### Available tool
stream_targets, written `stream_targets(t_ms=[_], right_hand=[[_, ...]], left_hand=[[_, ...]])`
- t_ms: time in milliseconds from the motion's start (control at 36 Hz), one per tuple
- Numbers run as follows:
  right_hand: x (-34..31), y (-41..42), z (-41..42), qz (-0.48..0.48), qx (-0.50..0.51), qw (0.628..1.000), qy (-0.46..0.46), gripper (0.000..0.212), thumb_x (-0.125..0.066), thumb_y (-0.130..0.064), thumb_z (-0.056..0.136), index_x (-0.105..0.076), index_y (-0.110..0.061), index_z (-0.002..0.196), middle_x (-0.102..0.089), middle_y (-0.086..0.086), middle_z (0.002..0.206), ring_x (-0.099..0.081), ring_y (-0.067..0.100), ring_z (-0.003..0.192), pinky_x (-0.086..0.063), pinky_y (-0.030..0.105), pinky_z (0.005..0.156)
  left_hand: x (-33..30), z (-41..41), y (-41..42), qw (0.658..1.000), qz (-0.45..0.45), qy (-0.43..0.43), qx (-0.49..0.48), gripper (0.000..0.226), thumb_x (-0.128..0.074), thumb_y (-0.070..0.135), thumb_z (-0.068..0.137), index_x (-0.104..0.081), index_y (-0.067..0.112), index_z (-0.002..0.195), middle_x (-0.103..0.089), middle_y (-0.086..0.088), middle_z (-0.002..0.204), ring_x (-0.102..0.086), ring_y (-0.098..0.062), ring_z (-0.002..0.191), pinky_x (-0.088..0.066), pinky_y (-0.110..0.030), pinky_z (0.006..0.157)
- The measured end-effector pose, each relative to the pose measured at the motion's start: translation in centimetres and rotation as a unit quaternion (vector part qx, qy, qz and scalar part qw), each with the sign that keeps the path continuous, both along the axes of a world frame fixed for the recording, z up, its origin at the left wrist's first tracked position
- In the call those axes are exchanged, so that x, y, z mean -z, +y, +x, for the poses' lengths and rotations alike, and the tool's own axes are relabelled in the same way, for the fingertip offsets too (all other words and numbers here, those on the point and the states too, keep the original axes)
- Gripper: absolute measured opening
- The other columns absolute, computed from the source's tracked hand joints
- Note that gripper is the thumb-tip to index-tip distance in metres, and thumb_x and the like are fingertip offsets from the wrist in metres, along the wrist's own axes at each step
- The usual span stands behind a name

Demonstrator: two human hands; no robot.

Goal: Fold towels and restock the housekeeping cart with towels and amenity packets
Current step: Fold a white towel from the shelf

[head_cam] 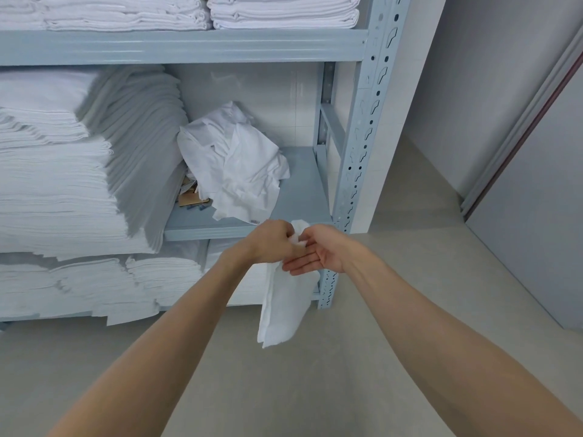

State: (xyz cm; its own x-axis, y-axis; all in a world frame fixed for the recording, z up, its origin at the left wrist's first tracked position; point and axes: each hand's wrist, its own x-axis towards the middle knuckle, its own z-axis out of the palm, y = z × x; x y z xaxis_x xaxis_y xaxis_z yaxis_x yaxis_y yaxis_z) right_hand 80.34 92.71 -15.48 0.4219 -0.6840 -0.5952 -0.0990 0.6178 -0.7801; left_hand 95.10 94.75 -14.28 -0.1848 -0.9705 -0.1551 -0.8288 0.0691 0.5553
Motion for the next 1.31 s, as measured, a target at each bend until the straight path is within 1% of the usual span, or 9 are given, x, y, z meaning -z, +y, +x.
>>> stream_targets(t_ms=[83,278,444,528,611,722,833,1028,1306], right_hand=[[0.2,0.0,0.3,-0.008,0.008,1.0,0.01,0.03,-0.037,-0.005,0.092,-0.053,0.01,0.113,-0.071,0.034,0.09,-0.072,0.046,0.081,-0.062,0.046,0.065],[1.1,0.3,-0.3,-0.05,0.008,0.998,0.049,0.031,-0.048,-0.006,0.079,-0.058,0.008,0.104,-0.073,0.027,0.083,-0.072,0.047,0.08,-0.061,0.046,0.067],[1.7,0.5,-0.1,-0.141,0.01,0.982,0.126,0.01,-0.064,-0.007,0.078,-0.067,0.001,0.081,-0.072,0.015,0.07,-0.071,0.031,0.065,-0.063,0.048,0.069],[2.0,0.2,-0.2,-0.156,0.002,0.977,0.148,0.01,-0.069,-0.014,0.079,-0.066,-0.007,0.073,-0.064,0.005,0.063,-0.064,0.022,0.062,-0.063,0.044,0.066],[2.5,-0.3,-0.6,-0.138,0.014,0.977,0.163,0.017,-0.067,-0.023,0.082,-0.064,-0.007,0.086,-0.061,0.006,0.078,-0.063,0.021,0.065,-0.063,0.043,0.07],[3.7,-1.1,-1.1,-0.134,0.025,0.953,0.271,0.069,-0.067,-0.034,0.083,-0.041,-0.006,0.14,-0.047,0.01,0.137,-0.055,0.025,0.114,-0.06,0.038,0.072],[4.0,-1.3,-0.8,-0.124,-0.031,0.942,0.311,0.095,-0.075,-0.035,0.084,-0.016,-0.01,0.153,-0.05,0.011,0.134,-0.061,0.026,0.104,-0.061,0.036,0.071],[5.6,-1.5,-1.0,-0.209,-0.051,0.872,0.44,0.03,-0.057,-0.002,0.087,-0.066,0.002,0.115,-0.069,0.019,0.108,-0.069,0.031,0.086,-0.061,0.044,0.08],[1.2,-4.3,-3.2,-0.333,0.057,0.82,0.462,0.043,-0.051,0.008,0.081,-0.078,-0.016,0.106,-0.071,0.009,0.111,-0.063,0.031,0.1,-0.056,0.037,0.087]], left_hand=[[-0.3,-0.3,0.0,0.996,-0.005,-0.081,0.047,0.031,-0.08,0.031,0.077,-0.056,0.011,0.08,-0.057,-0.001,0.074,-0.05,-0.018,0.067,-0.034,-0.024,0.053],[-0.1,-0.4,0.0,0.991,-0.004,-0.105,0.085,0.033,-0.082,0.021,0.077,-0.051,0.014,0.07,-0.049,0.003,0.066,-0.044,-0.02,0.069,-0.037,-0.031,0.064],[0.4,0.9,0.3,0.99,0.004,-0.105,0.096,0.043,-0.085,0.022,0.076,-0.044,0.016,0.064,-0.043,0.001,0.065,-0.036,-0.017,0.061,-0.027,-0.026,0.053],[0.5,1.4,0.5,0.991,-0.006,-0.098,0.089,0.022,-0.078,0.013,0.08,-0.058,0.004,0.078,-0.054,-0.011,0.077,-0.041,-0.024,0.073,-0.029,-0.032,0.061],[0.5,1.9,0.7,0.993,-0.029,-0.074,0.082,0.023,-0.073,0.006,0.081,-0.069,0.003,0.104,-0.063,-0.008,0.097,-0.053,-0.024,0.09,-0.034,-0.028,0.071],[-0.1,2.6,1.3,0.994,-0.05,-0.046,0.09,0.031,-0.07,-0.001,0.081,-0.073,0.006,0.111,-0.067,-0.005,0.108,-0.058,-0.025,0.101,-0.04,-0.028,0.082],[-0.8,3.4,1.8,0.99,-0.058,-0.039,0.121,0.027,-0.07,-0.002,0.082,-0.078,0.01,0.105,-0.068,-0.008,0.106,-0.061,-0.025,0.097,-0.043,-0.028,0.083],[-1.4,5.8,2.6,0.991,-0.088,-0.018,0.095,0.03,-0.073,-0.005,0.081,-0.079,0.014,0.103,-0.068,-0.005,0.104,-0.06,-0.02,0.096,-0.045,-0.03,0.085],[0.5,9.4,1.6,0.99,-0.123,-0.048,-0.06,0.026,-0.075,0.004,0.083,-0.075,0.007,0.109,-0.068,-0.009,0.107,-0.058,-0.026,0.102,-0.032,-0.022,0.077]])
